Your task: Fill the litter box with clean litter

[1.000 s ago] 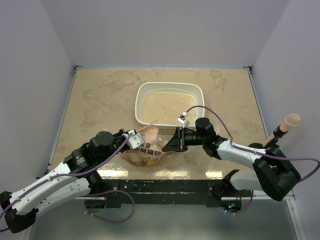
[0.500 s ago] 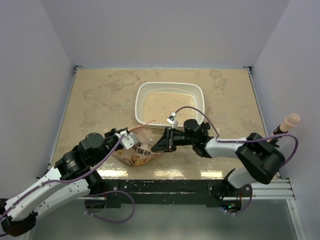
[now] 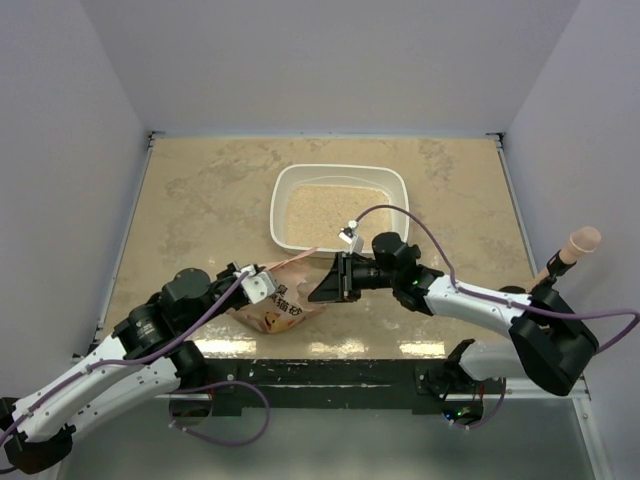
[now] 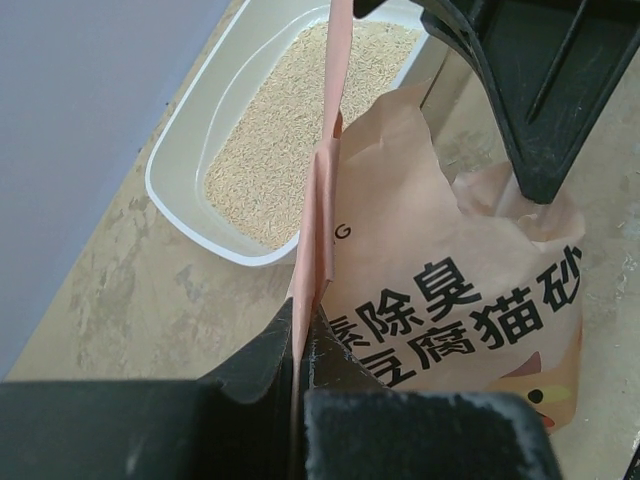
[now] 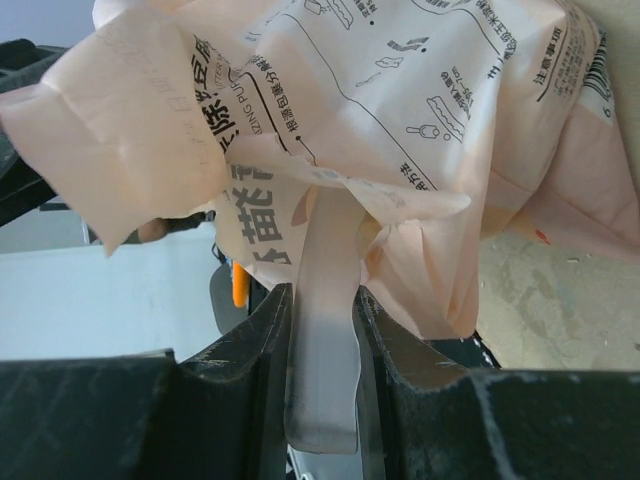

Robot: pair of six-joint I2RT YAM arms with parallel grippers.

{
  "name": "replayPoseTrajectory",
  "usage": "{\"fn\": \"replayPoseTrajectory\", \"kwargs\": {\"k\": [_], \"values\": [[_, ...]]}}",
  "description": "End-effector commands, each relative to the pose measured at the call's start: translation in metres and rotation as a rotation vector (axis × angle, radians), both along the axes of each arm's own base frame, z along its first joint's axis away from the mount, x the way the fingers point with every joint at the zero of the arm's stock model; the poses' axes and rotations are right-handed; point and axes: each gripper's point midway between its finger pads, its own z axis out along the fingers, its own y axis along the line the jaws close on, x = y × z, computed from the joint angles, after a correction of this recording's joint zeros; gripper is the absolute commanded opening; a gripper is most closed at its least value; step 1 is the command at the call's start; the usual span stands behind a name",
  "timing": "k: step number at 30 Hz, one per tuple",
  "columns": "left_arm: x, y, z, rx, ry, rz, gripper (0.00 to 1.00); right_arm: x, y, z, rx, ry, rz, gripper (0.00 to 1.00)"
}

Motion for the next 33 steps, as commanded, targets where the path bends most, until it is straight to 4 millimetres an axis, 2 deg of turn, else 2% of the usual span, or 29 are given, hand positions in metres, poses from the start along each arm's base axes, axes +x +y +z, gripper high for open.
{"fn": "replayPoseTrajectory", "kwargs": {"k": [1, 6, 10, 16, 21, 30, 33], "values": [[-0.008, -0.014, 0.006, -0.070, 0.023, -0.060, 0.00, 0.011, -0.007, 0.028, 0.056, -0.076, -0.017, 0.00], [-0.010, -0.013, 0.004, -0.062, 0.033, -0.067, 0.00, 0.014, -0.025, 0.040, 0.085, -0.090, -0.035, 0.00], [-0.010, -0.013, 0.006, -0.067, 0.033, -0.068, 0.00, 0.019, -0.040, 0.042, 0.078, -0.094, -0.052, 0.00], [-0.010, -0.011, 0.005, -0.066, 0.029, -0.060, 0.00, 0.012, -0.048, 0.049, 0.089, -0.099, -0.045, 0.00], [-0.011, -0.008, 0.013, -0.098, -0.001, -0.054, 0.00, 0.003, -0.052, 0.053, 0.105, -0.085, -0.045, 0.00], [-0.015, 0.001, 0.029, -0.161, -0.054, -0.042, 0.00, -0.007, -0.063, 0.072, 0.107, -0.090, -0.072, 0.00], [-0.015, 0.001, 0.030, -0.163, -0.057, -0.044, 0.00, -0.012, -0.067, 0.069, 0.089, -0.081, -0.082, 0.00]]}}
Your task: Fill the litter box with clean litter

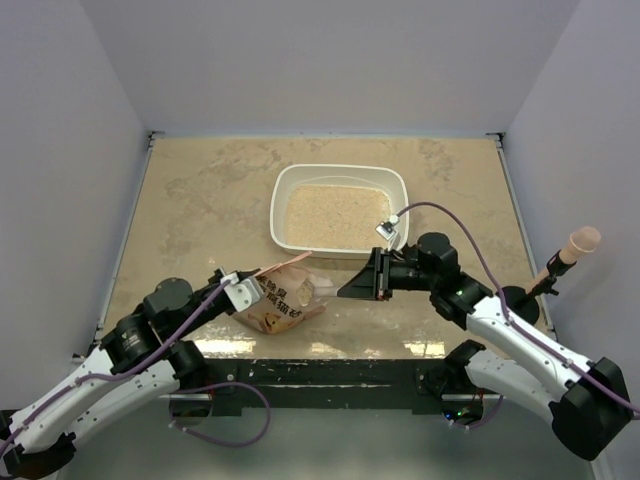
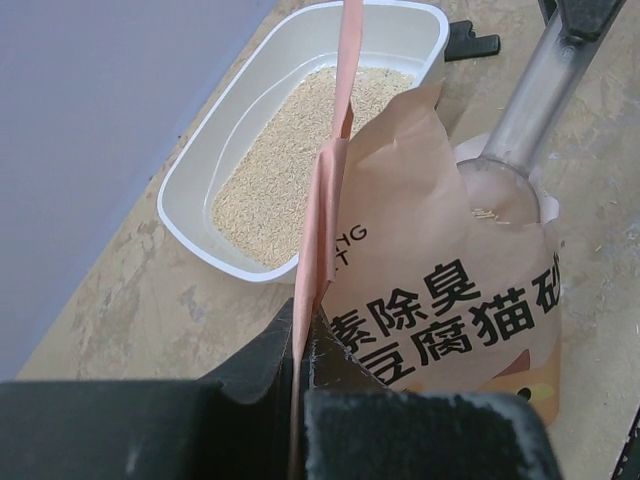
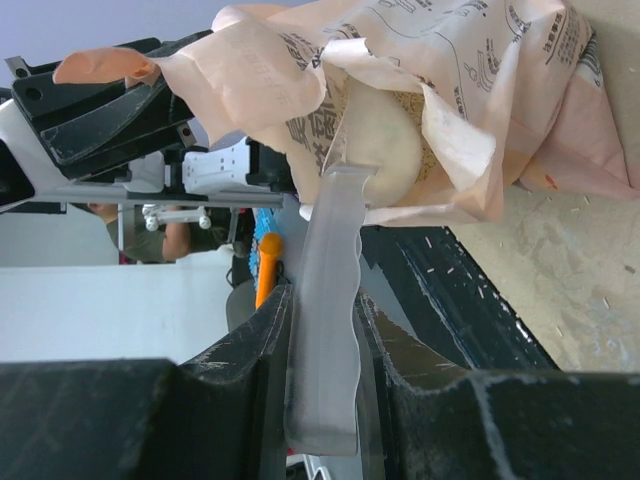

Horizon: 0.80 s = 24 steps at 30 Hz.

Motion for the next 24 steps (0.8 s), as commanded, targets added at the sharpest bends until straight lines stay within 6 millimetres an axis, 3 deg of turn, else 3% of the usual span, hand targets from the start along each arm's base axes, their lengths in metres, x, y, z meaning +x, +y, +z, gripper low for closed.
{"fn": "replayPoseTrajectory", "kwargs": {"k": [1, 20, 24], "values": [[-0.001, -0.004, 0.015, -0.071, -0.024, -0.011, 0.00, -0.005, -0.006, 0.013, 0.009, -0.021, -0.014, 0.00], [-0.006, -0.004, 0.020, -0.096, -0.041, -0.034, 0.00, -0.026, -0.026, 0.003, 0.182, 0.035, -0.110, 0.00], [-0.007, -0.004, 0.020, -0.097, -0.044, -0.036, 0.00, -0.035, -0.033, 0.008, 0.264, 0.055, -0.130, 0.00]]}}
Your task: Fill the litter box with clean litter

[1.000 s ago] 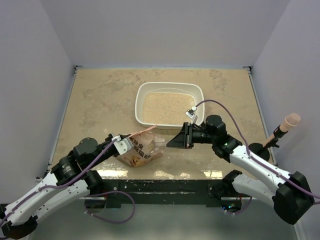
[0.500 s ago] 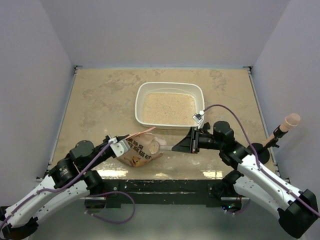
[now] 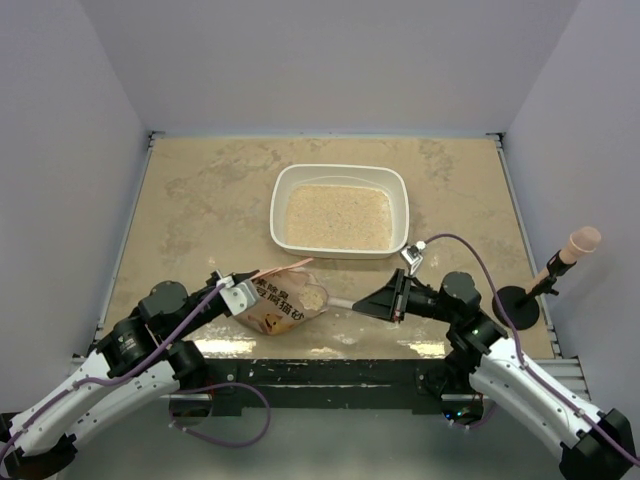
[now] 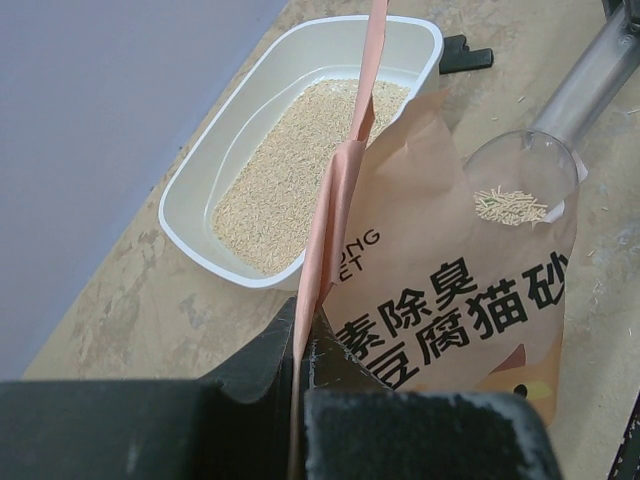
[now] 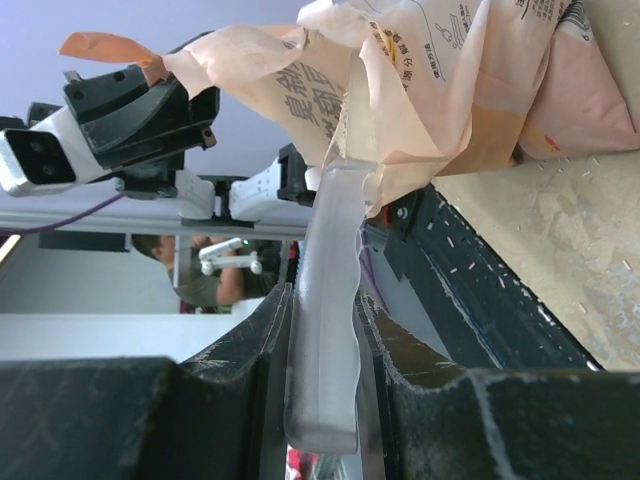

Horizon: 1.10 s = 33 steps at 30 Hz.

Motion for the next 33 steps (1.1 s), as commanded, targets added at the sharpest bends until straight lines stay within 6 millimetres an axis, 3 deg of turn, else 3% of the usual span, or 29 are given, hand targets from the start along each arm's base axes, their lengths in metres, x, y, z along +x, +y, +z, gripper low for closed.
{"fn": "replayPoseTrajectory", "kwargs": {"k": [1, 19, 33], "values": [[-0.002, -0.006, 0.017, -0.074, -0.028, -0.023, 0.00, -0.007, -0.005, 0.023, 0.131, -0.008, -0.018, 0.00], [-0.002, -0.005, 0.018, -0.079, -0.034, -0.018, 0.00, -0.012, -0.020, 0.014, 0.086, 0.038, -0.103, 0.00], [-0.003, -0.005, 0.018, -0.084, -0.040, -0.023, 0.00, -0.018, -0.038, 0.028, 0.097, 0.028, -0.185, 0.00]]}}
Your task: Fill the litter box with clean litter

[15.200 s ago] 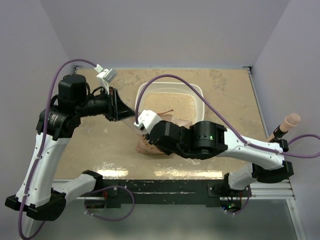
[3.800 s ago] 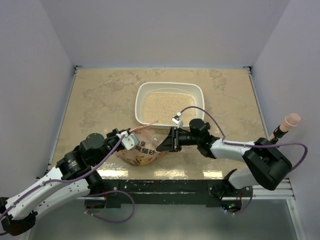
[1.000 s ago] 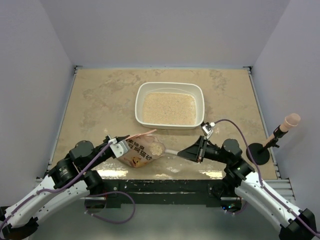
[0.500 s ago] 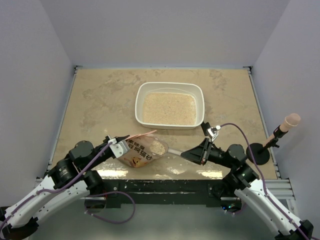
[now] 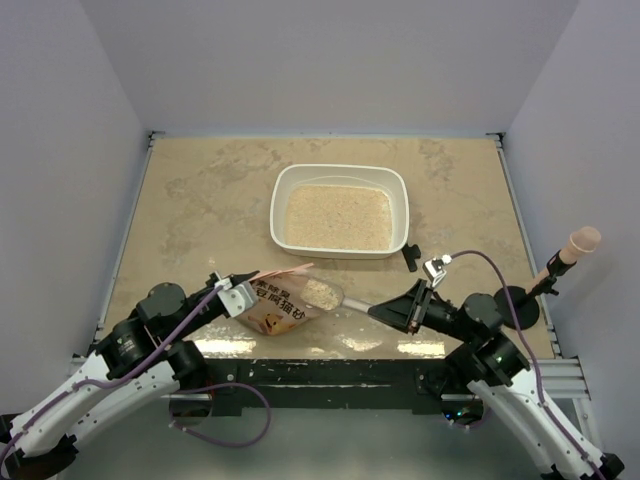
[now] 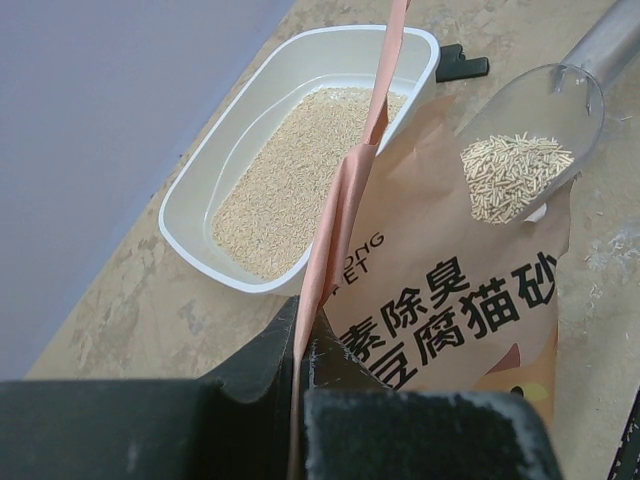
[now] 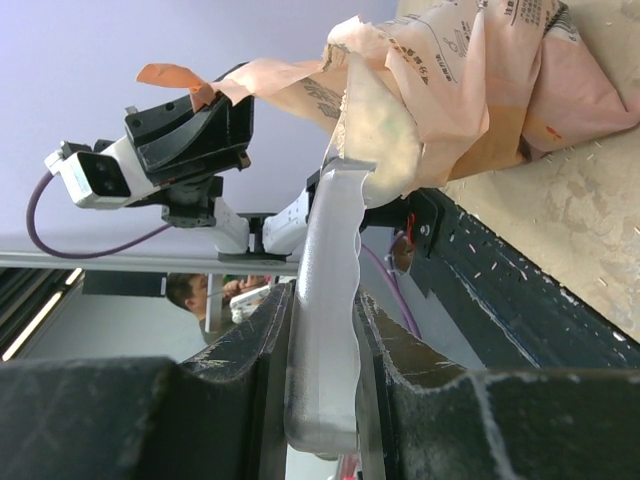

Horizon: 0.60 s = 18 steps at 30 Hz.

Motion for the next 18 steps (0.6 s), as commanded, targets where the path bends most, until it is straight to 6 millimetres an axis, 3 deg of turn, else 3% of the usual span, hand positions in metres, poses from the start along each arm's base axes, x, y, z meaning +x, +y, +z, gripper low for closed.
{"fn": "replayPoseTrajectory", "kwargs": {"k": [1, 12, 18], "values": [[-0.001, -0.005, 0.017, -0.071, -0.030, -0.015, 0.00, -0.003, -0.010, 0.019, 0.019, -0.019, -0.047, 0.00], [-0.001, -0.004, 0.019, -0.077, -0.037, -0.015, 0.00, -0.004, -0.026, 0.031, -0.012, -0.009, -0.140, 0.00], [-0.002, -0.002, 0.020, -0.084, -0.048, -0.013, 0.00, -0.009, -0.034, 0.048, 0.013, -0.031, -0.166, 0.00]]}}
